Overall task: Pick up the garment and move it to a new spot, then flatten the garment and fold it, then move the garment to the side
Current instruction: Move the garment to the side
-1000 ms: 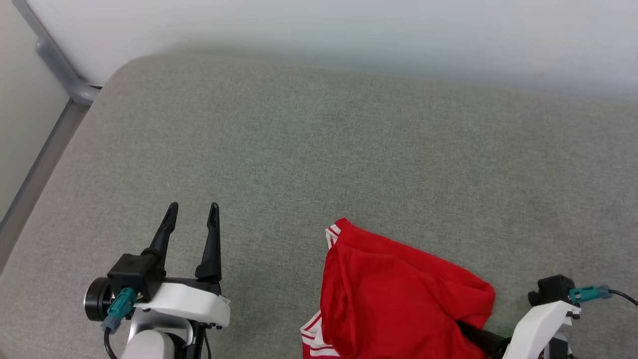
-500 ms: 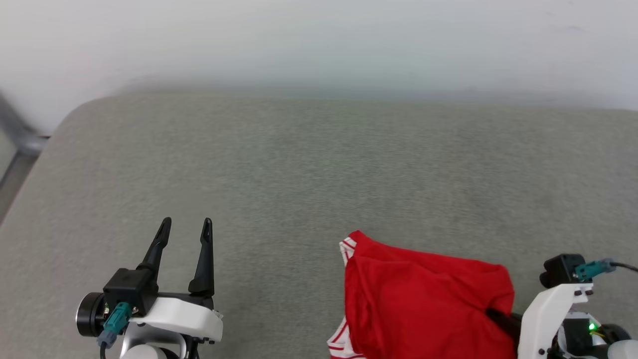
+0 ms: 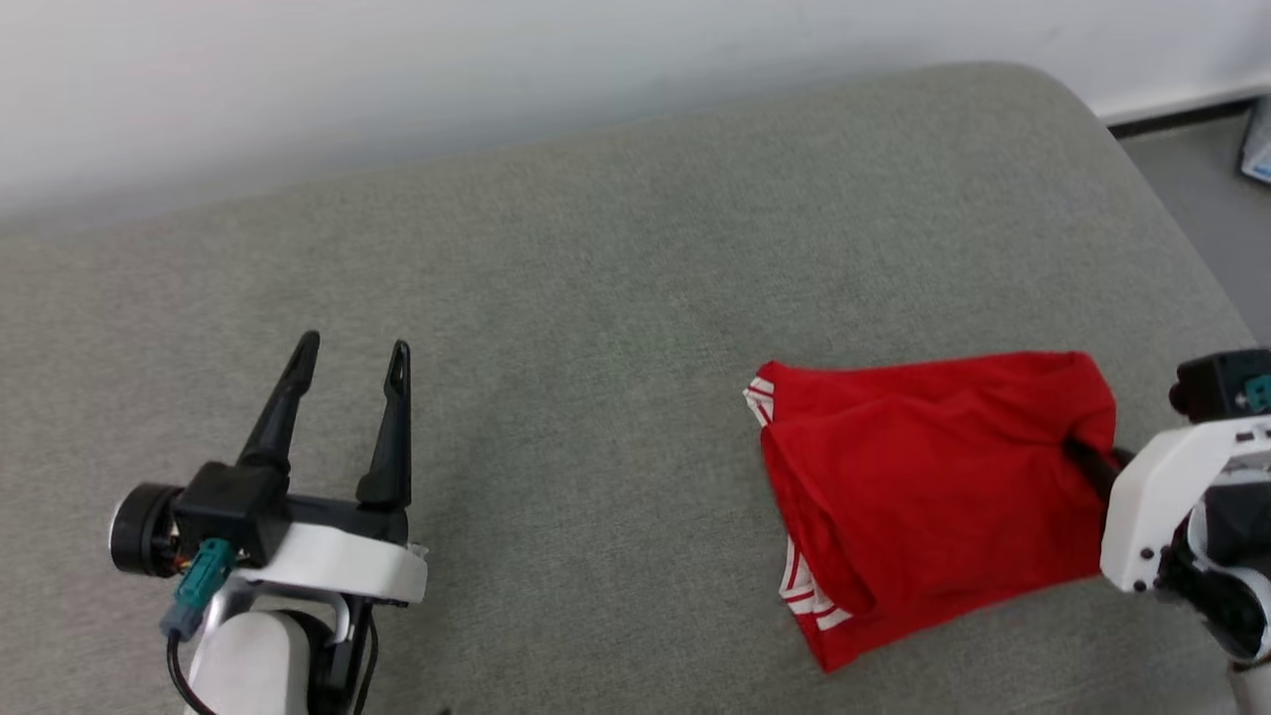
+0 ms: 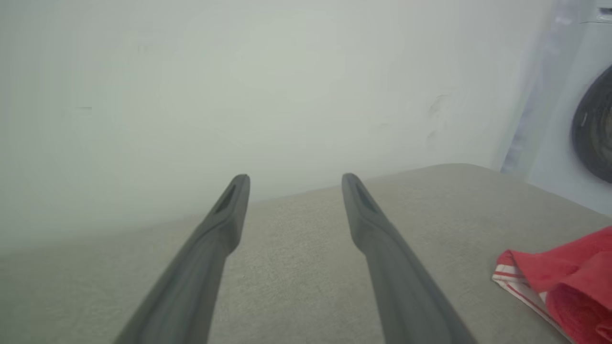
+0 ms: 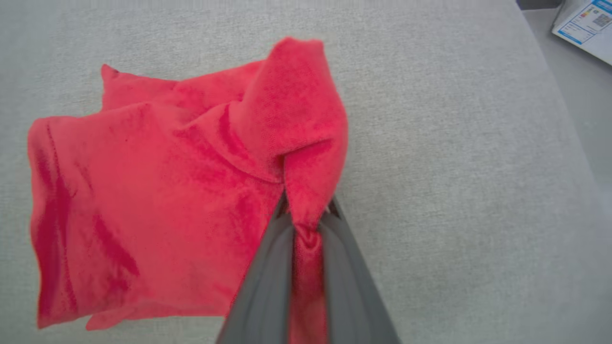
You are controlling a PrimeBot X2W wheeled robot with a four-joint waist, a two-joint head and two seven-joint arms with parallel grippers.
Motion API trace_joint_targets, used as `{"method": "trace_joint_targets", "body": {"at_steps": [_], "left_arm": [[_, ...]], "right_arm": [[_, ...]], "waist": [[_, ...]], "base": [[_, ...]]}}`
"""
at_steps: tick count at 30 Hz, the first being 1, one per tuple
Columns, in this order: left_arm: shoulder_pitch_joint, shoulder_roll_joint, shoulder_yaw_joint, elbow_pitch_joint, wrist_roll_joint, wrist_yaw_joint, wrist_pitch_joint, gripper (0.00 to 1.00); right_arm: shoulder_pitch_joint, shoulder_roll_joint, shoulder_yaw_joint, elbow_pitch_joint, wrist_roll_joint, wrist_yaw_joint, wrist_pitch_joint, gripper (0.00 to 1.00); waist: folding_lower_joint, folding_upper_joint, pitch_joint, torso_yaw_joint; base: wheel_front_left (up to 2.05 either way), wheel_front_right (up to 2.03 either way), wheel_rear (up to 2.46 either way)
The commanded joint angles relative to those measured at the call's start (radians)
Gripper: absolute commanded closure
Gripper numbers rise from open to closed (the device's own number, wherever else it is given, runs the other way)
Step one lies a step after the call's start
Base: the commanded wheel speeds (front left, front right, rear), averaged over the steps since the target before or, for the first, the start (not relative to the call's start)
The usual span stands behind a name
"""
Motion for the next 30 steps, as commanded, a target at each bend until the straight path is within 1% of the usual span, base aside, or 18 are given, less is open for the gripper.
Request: {"method": "trace_joint_targets", "body": {"at_steps": [1,5,7,9,13,18,19,20,22,25,29,30], "left_arm": [[-0.025,0.013,-0.004,-0.013,0.009,-0.001,-0.001,0.00],[-0.084,0.041,-0.033,-0.045,0.017,-0.002,-0.002,0.00],[-0.117,0.061,-0.050,-0.062,0.019,-0.002,-0.002,0.00],[-0.151,0.086,-0.072,-0.076,0.020,-0.002,-0.002,0.00],[-0.224,0.122,-0.108,-0.102,0.020,-0.002,0.000,0.00],[-0.291,0.147,-0.150,-0.132,0.016,-0.002,0.003,0.00],[-0.291,0.147,-0.150,-0.132,0.016,-0.002,0.003,0.00],[-0.310,0.152,-0.166,-0.141,0.012,-0.002,0.003,0.00],[-0.330,0.158,-0.178,-0.151,0.009,-0.002,0.006,0.00],[-0.341,0.163,-0.185,-0.154,0.010,-0.002,0.005,0.00],[-0.358,0.170,-0.191,-0.153,0.005,-0.001,0.004,0.00],[-0.359,0.173,-0.192,-0.149,0.005,-0.001,0.005,0.00]], "right_arm": [[-0.049,-0.002,0.002,0.010,-0.012,-0.001,-0.023,1.00],[-0.163,-0.017,-0.010,0.066,-0.044,-0.001,-0.082,1.00],[-0.223,-0.036,-0.025,0.095,-0.069,-0.001,-0.107,1.00],[-0.278,-0.048,-0.044,0.128,-0.088,-0.001,-0.130,1.00],[-0.369,-0.094,-0.123,0.196,-0.127,-0.001,-0.162,1.00],[-0.436,-0.145,-0.246,0.284,-0.193,-0.001,-0.185,1.00],[-0.436,-0.145,-0.246,0.284,-0.193,-0.001,-0.185,1.00],[-0.450,-0.172,-0.278,0.308,-0.221,-0.001,-0.204,1.00],[-0.470,-0.183,-0.312,0.336,-0.225,-0.001,-0.228,1.00],[-0.485,-0.184,-0.328,0.363,-0.236,-0.001,-0.259,1.00],[-0.522,-0.188,-0.347,0.429,-0.246,-0.001,-0.325,1.00],[-0.528,-0.189,-0.350,0.450,-0.256,-0.001,-0.339,0.92]], "waist": [[0.0000,0.0000,0.100,-0.079],[0.0000,0.0000,0.195,-0.106],[0.0000,0.0000,0.252,-0.110],[0.0000,0.0000,0.302,-0.109],[0.0000,0.0000,0.388,-0.091],[0.0000,0.0000,0.460,-0.060],[0.0000,0.0000,0.460,-0.060],[0.0000,0.0000,0.483,-0.045],[0.0000,0.0000,0.508,-0.035],[0.0000,0.0000,0.529,-0.027],[0.0000,0.0000,0.558,-0.013],[0.0000,0.0000,0.561,-0.010]], "base": [[0.00,0.00,0.00],[0.00,0.00,0.00],[0.00,0.00,0.00],[0.00,0.00,0.00],[0.00,0.00,0.00],[0.00,0.00,0.00],[0.00,0.00,0.00],[0.00,0.00,0.00],[0.00,0.00,0.00],[0.00,0.00,0.00],[0.00,0.00,0.00],[0.00,0.00,0.00]]}}
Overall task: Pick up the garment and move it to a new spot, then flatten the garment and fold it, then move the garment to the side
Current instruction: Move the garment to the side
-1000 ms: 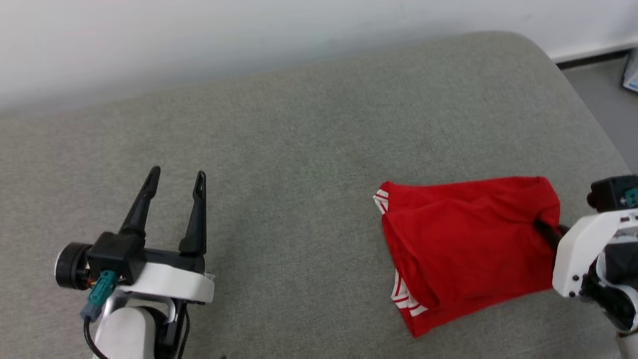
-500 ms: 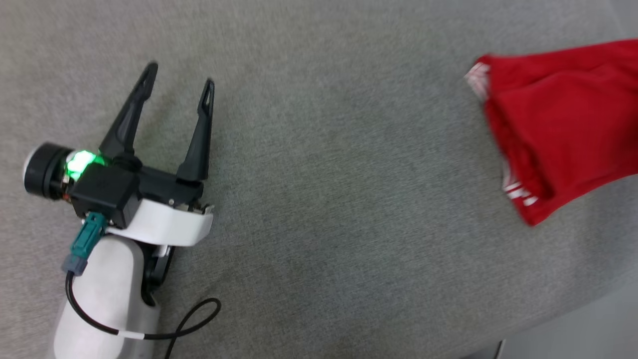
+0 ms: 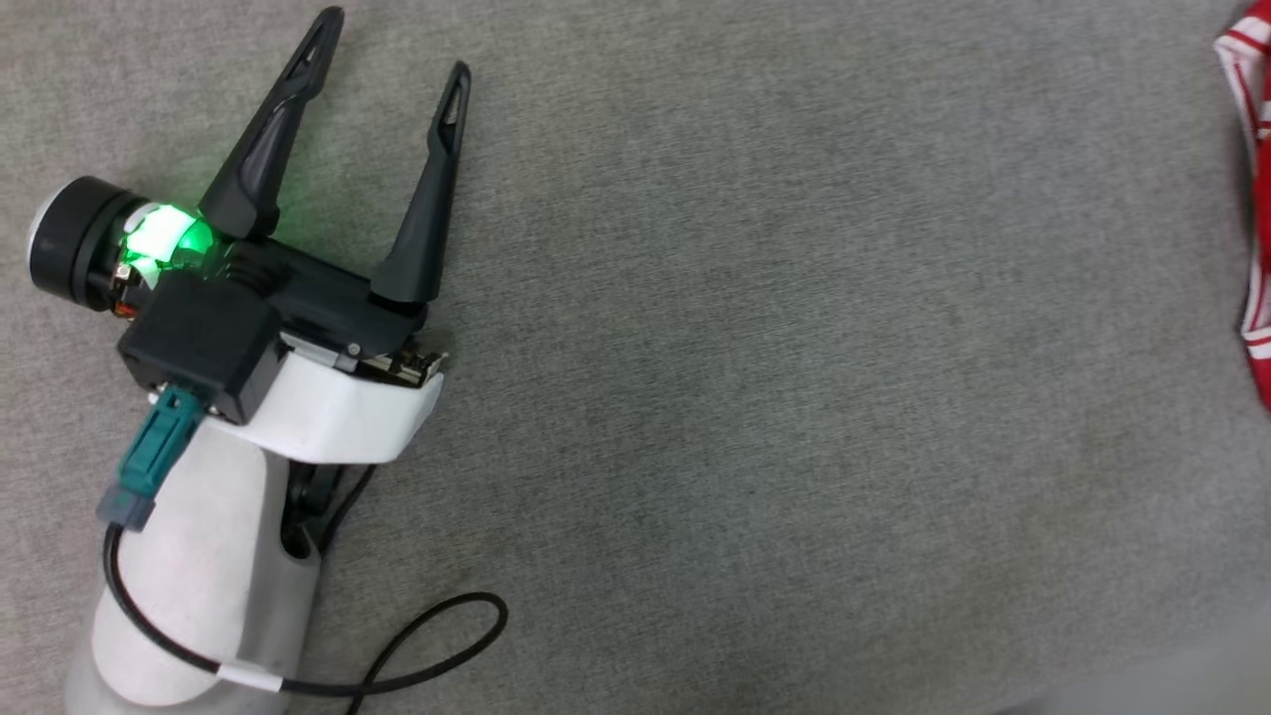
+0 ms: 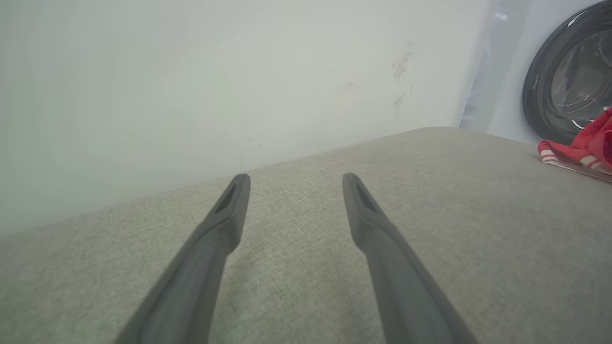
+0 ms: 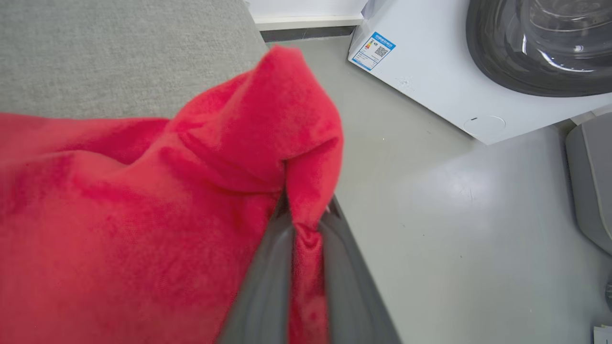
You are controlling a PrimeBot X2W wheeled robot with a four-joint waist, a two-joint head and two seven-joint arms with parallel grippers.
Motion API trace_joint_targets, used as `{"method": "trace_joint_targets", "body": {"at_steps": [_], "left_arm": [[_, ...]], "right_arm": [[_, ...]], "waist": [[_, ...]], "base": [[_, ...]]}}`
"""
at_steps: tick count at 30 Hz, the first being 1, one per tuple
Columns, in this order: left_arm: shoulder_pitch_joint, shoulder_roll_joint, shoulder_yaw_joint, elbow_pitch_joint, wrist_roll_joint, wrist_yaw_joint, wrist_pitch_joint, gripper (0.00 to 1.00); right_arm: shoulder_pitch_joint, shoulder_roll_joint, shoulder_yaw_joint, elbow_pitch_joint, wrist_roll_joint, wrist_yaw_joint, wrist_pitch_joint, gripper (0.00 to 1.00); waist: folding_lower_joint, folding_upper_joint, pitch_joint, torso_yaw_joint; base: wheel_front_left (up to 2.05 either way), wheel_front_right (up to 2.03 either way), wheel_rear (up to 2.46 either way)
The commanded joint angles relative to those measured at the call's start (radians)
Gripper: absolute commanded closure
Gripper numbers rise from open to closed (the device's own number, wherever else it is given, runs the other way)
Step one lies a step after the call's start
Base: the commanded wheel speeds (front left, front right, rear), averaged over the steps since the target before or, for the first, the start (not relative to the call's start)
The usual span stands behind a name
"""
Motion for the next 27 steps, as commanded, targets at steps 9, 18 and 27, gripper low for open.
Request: {"method": "trace_joint_targets", "body": {"at_steps": [9,18,27], "left_arm": [[0.019,-0.006,-0.006,0.036,-0.013,0.009,-0.005,0.00],[0.090,-0.048,0.006,0.082,-0.035,0.039,-0.008,0.00],[0.230,-0.103,0.048,0.141,-0.066,0.069,-0.007,0.00]], "right_arm": [[-0.054,-0.012,-0.051,0.128,-0.136,-0.001,-0.222,0.00],[-0.022,-0.002,0.004,0.179,-0.198,-0.001,-0.461,0.00],[0.121,0.046,0.124,0.120,-0.113,-0.001,-0.537,0.00]], "waist": [[-0.0002,0.0000,-0.045,0.030],[-0.0002,0.0000,-0.204,0.058],[-0.0002,0.0000,-0.387,0.108]], "base": [[0.00,0.00,0.00],[0.00,0.00,0.00],[0.00,0.00,0.00]]}}
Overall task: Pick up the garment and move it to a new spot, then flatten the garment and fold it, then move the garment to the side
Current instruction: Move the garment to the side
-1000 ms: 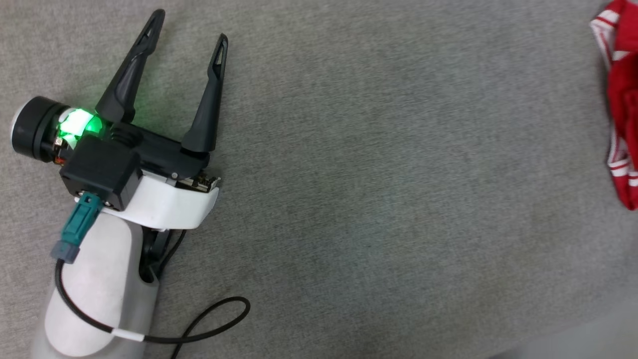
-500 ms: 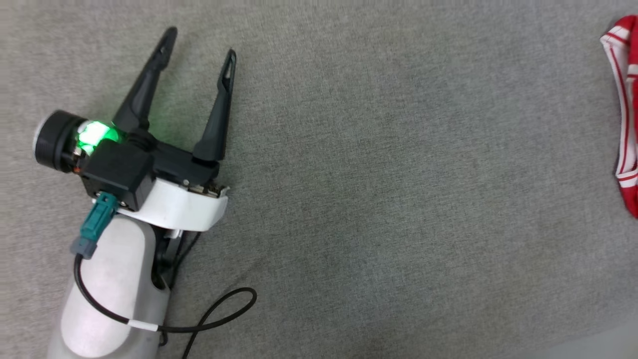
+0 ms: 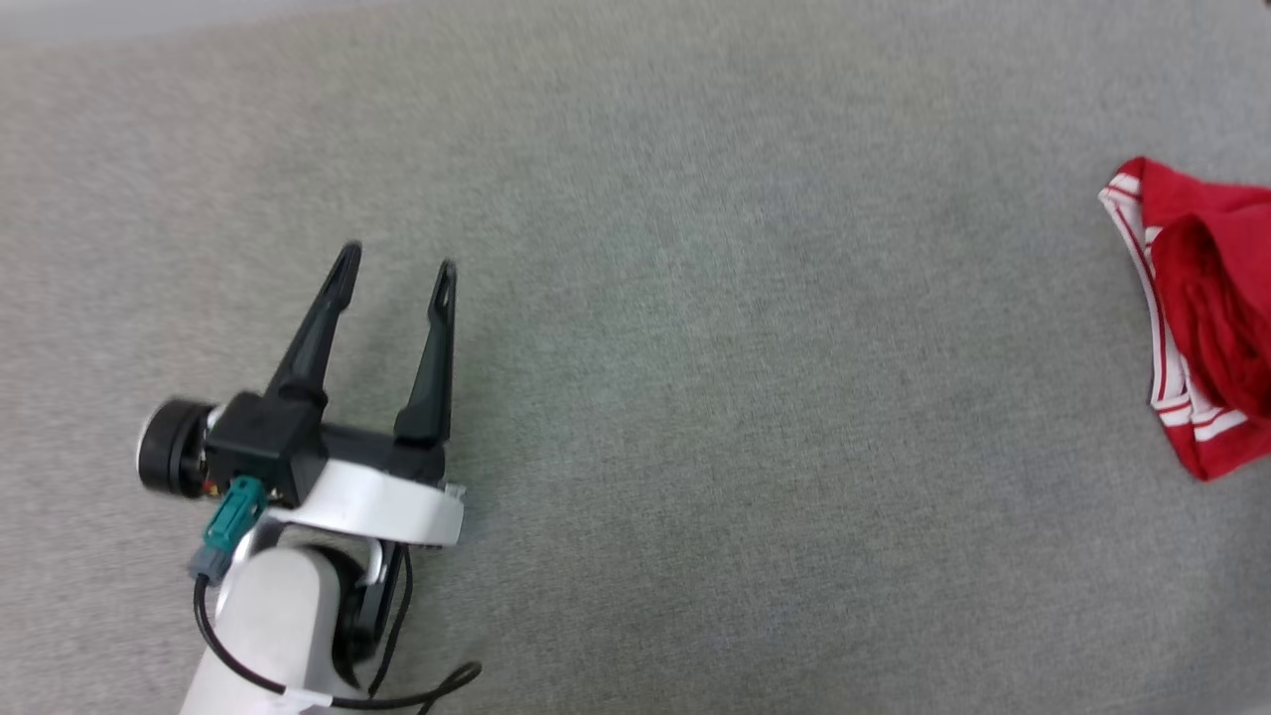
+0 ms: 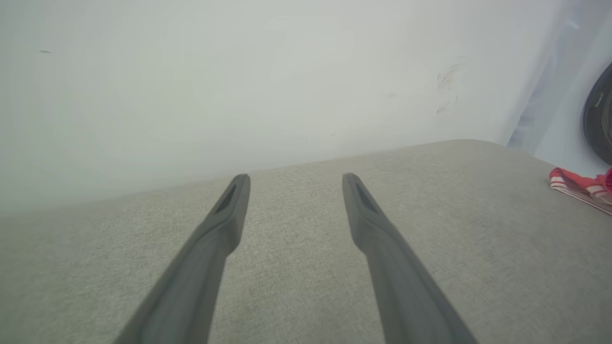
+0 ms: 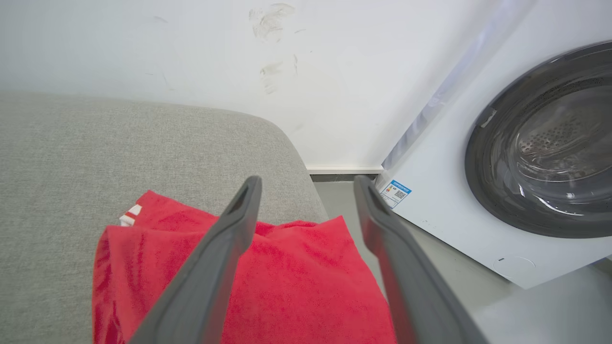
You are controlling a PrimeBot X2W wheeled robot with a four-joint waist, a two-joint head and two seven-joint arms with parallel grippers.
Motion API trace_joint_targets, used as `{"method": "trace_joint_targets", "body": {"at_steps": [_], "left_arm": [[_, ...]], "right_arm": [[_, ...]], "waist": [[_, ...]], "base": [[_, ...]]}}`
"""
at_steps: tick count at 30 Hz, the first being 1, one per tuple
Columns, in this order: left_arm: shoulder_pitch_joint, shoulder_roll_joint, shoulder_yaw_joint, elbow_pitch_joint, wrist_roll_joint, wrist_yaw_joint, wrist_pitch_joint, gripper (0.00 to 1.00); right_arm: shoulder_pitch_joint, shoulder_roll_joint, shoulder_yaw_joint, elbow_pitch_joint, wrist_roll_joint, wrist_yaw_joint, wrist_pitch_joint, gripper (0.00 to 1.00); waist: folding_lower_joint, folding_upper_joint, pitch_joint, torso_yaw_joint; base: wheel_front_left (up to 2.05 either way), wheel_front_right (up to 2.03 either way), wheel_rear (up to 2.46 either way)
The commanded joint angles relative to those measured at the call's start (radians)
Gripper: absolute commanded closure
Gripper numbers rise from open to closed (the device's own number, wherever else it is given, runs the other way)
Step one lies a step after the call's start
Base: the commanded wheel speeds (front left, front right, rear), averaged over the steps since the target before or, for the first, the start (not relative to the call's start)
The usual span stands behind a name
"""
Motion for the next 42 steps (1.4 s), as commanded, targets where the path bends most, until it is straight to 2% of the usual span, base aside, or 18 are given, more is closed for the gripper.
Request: {"method": "trace_joint_targets", "body": {"at_steps": [1,7,12,17,22,35,42], "left_arm": [[0.025,-0.006,0.009,0.008,-0.005,0.006,-0.004,0.00],[0.111,-0.031,0.046,0.049,-0.023,0.015,-0.004,0.00],[0.158,-0.041,0.070,0.083,-0.031,0.017,-0.004,0.00],[0.197,-0.046,0.093,0.114,-0.035,0.021,-0.003,0.00],[0.234,-0.048,0.116,0.141,-0.038,0.022,-0.003,0.00],[0.331,-0.047,0.132,0.172,-0.021,0.009,-0.003,0.00],[0.355,-0.058,0.130,0.181,-0.017,0.003,-0.003,0.00]], "right_arm": [[0.028,0.012,0.007,-0.018,0.008,-0.001,-0.005,0.00],[0.192,0.082,0.041,-0.157,0.041,-0.001,-0.010,0.00],[0.340,0.178,0.039,-0.312,0.022,-0.001,-0.004,0.00],[0.472,0.290,0.049,-0.495,-0.011,-0.001,0.045,0.00],[0.570,0.355,0.072,-0.637,-0.011,-0.001,0.104,0.00],[0.768,0.417,0.116,-0.873,0.002,-0.001,0.228,0.00],[0.829,0.427,0.108,-0.931,0.007,-0.001,0.270,0.00]], "waist": [[0.0002,0.0000,-0.073,0.033],[0.0002,0.0000,-0.171,0.081],[0.0002,0.0000,-0.237,0.121],[0.0002,0.0000,-0.289,0.154],[0.0002,0.0000,-0.340,0.177],[0.0002,0.0000,-0.434,0.185],[0.0002,0.0000,-0.454,0.185]], "base": [[0.00,0.00,0.00],[0.00,0.00,0.00],[0.00,0.00,0.00],[0.00,0.00,0.00],[0.00,0.00,0.00],[0.00,0.00,0.00],[0.00,0.00,0.00]]}}
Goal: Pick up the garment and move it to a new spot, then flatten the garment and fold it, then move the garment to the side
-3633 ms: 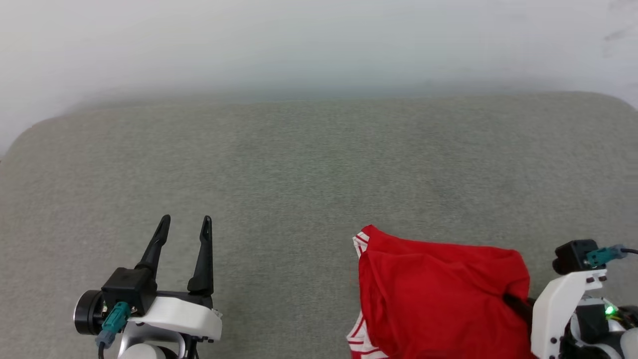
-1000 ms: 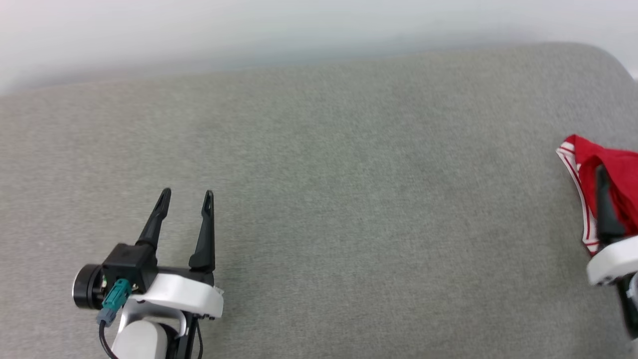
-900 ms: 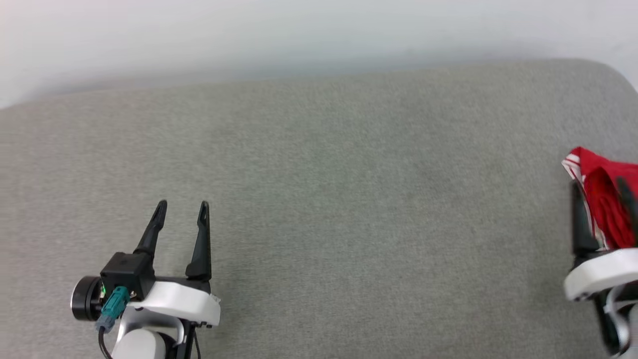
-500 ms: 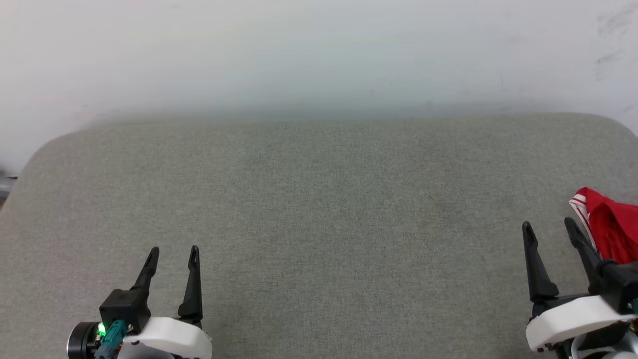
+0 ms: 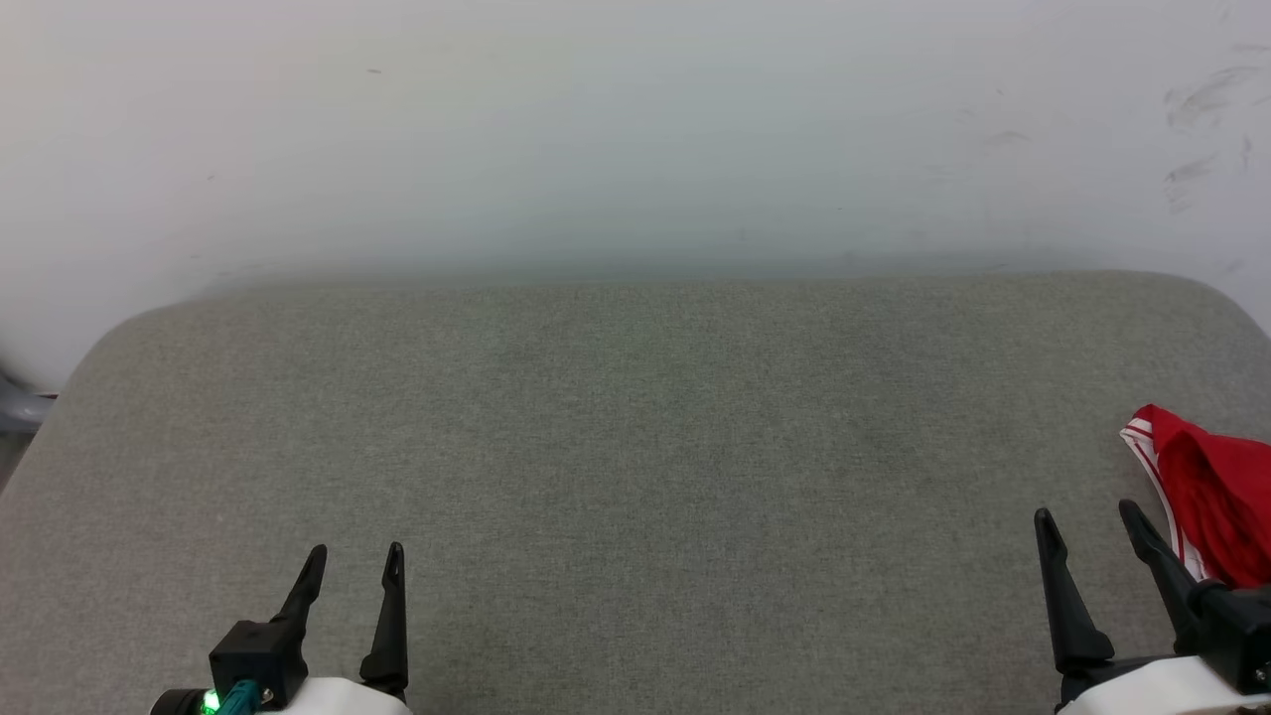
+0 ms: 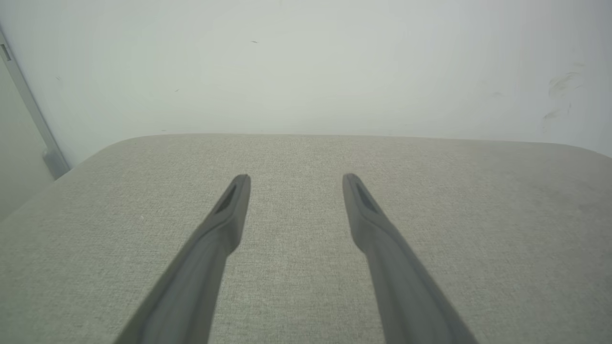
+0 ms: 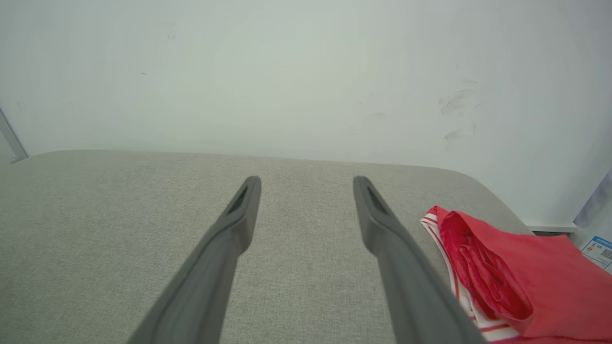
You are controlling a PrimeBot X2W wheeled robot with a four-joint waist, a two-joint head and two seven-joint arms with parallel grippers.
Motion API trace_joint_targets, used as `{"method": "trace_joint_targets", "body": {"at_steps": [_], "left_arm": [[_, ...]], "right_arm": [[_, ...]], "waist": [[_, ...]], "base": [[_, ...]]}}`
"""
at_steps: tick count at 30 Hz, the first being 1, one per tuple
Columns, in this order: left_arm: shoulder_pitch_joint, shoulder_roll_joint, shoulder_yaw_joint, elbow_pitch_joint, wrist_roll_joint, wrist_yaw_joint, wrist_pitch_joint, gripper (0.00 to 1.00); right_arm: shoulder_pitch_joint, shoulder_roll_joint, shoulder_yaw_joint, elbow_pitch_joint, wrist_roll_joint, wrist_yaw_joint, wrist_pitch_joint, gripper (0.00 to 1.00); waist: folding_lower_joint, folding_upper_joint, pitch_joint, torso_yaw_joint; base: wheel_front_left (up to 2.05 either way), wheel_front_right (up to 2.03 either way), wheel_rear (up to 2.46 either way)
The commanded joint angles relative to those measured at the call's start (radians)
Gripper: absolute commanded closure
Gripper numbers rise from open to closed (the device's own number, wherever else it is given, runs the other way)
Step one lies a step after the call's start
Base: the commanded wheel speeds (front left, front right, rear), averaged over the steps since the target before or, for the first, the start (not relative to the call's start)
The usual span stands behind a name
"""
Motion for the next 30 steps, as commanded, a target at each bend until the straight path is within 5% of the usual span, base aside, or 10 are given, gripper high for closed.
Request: {"method": "trace_joint_targets", "body": {"at_steps": [1,23,24,30], "left_arm": [[0.012,-0.003,0.001,0.004,0.005,-0.002,-0.002,0.00],[-0.021,-0.013,0.017,0.038,0.014,-0.024,-0.002,0.00],[-0.011,-0.010,0.015,0.039,0.010,-0.019,0.000,1.00],[-0.024,-0.016,0.035,0.070,-0.067,-0.021,0.034,1.00]], "right_arm": [[0.015,0.005,-0.001,-0.009,0.003,-0.001,0.004,0.00],[0.014,0.014,0.000,-0.031,0.011,-0.001,0.032,0.00],[0.014,0.010,0.000,-0.026,0.007,0.000,0.031,1.00],[0.003,0.011,0.003,0.016,0.093,0.000,0.031,1.00]], "waist": [[0.0001,-0.0001,-0.003,0.000],[0.0001,-0.0001,-0.009,0.006],[0.0002,-0.0001,-0.009,0.007],[0.0002,-0.0001,-0.006,0.007]], "base": [[0.00,0.00,0.00],[0.00,0.00,0.00],[0.00,0.00,0.00],[0.00,0.00,0.00]]}}
